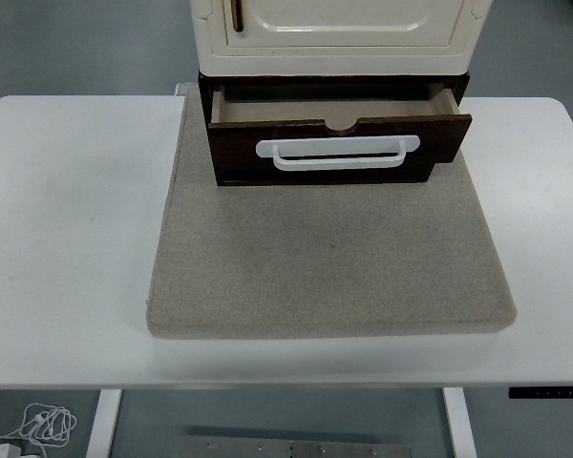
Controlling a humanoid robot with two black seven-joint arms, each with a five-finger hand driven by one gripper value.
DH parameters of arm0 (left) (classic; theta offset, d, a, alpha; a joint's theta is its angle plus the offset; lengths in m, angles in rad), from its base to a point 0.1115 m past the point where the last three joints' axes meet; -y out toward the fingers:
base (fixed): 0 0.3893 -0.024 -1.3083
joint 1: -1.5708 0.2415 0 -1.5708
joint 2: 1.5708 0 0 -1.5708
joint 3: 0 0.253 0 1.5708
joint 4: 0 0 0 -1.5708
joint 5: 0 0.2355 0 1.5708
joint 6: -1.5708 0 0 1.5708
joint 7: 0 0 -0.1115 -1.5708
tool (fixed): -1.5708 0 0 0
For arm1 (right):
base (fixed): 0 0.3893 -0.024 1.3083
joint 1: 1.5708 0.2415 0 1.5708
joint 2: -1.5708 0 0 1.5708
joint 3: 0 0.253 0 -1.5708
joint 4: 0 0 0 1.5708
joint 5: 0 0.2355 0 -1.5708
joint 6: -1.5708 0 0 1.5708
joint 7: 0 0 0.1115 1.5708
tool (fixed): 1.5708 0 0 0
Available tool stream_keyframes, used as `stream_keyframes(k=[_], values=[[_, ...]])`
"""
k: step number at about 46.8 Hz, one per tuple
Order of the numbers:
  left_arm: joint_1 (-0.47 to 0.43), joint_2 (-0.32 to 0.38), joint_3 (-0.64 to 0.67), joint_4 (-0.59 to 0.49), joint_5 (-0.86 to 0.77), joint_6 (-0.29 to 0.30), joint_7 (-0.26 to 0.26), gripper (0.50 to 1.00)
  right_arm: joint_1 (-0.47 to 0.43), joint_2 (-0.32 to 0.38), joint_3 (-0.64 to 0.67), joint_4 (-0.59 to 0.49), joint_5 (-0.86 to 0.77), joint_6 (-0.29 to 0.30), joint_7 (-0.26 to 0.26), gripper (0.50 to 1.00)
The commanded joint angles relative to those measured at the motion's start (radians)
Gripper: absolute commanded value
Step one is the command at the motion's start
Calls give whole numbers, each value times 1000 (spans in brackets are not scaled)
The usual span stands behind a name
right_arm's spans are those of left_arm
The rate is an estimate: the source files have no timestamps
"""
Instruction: Open the drawer under the combination cabinet
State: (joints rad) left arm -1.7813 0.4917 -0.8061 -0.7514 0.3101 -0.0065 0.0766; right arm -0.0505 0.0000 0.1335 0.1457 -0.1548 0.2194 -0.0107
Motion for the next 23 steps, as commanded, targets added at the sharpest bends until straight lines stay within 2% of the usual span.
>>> stream_keyframes(k=[1, 6, 10, 13, 18, 23], values=[[19, 28, -21, 53, -55, 0, 0, 1000, 0, 0, 0, 0, 0, 0, 0, 926], [20, 68, -15, 162, -112, -4, 0, 1000, 0, 0, 0, 0, 0, 0, 0, 926], [22, 67, -8, 295, -123, -18, 0, 1000, 0, 0, 0, 0, 0, 0, 0, 926], [34, 67, -8, 357, -126, -23, 0, 1000, 0, 0, 0, 0, 0, 0, 0, 926], [117, 68, -21, 376, -141, -50, 2, 1000, 0, 0, 0, 0, 0, 0, 0, 926], [193, 70, -19, 383, -226, -59, 2, 1000, 0, 0, -3, 0, 0, 2, 0, 926]])
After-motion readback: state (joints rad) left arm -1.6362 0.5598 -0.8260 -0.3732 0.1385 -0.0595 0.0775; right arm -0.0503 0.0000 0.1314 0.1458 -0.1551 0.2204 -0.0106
